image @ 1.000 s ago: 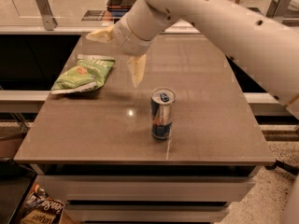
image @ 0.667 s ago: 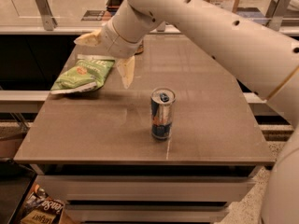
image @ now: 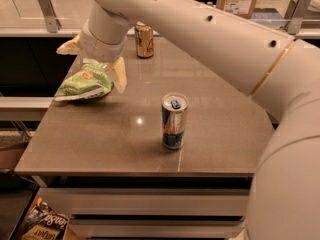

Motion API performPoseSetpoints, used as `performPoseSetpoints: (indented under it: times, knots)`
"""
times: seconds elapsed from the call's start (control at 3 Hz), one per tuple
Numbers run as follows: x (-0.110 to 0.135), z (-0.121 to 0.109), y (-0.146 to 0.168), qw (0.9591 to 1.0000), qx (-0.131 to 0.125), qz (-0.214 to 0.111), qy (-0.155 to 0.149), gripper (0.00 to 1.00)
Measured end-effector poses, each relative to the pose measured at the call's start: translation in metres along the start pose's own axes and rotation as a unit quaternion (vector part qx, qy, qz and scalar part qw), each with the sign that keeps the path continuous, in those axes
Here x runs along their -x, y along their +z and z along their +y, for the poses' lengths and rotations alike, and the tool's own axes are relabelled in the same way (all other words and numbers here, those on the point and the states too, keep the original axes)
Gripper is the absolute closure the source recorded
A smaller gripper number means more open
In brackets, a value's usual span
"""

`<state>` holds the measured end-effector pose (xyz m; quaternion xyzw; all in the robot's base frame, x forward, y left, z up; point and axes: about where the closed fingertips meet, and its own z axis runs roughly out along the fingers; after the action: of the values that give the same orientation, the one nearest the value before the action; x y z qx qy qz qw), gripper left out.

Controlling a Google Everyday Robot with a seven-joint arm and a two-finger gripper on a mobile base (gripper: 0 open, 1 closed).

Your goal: Pick green jalapeno chip bag

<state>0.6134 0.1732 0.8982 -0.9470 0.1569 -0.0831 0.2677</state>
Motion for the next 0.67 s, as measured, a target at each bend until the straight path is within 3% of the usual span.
performPoseSetpoints:
  times: [0.67]
  knots:
    - [-0.014, -0.018, 0.033, 0.998, 0.052, 0.002, -0.036, 0.0]
